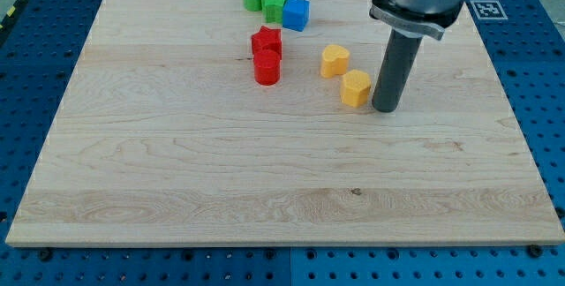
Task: Move the yellow hexagon closer to the red circle
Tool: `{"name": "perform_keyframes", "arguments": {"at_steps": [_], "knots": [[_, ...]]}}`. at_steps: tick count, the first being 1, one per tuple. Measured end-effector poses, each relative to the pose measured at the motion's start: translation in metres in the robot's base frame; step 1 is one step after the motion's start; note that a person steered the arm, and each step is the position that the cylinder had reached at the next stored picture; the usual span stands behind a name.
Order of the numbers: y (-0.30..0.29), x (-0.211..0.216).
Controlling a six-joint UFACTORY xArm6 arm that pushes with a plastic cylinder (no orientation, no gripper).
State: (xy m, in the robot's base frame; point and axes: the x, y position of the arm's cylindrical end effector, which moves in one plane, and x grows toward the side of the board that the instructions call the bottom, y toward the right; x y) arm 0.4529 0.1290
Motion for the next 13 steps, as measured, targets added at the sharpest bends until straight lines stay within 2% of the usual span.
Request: {"name": "perform_keyframes", "arguments": {"at_steps": [1, 4, 5, 6, 7, 9, 11, 12, 13], "knots": [[-0.002, -0.003], [-0.078, -0.010], [-0.041, 0.027], [0.006, 0.029], [0.007, -0.002], [-0.010, -0.021], [-0.076, -0.032], [-0.062, -0.035], [0.014, -0.035]]}}
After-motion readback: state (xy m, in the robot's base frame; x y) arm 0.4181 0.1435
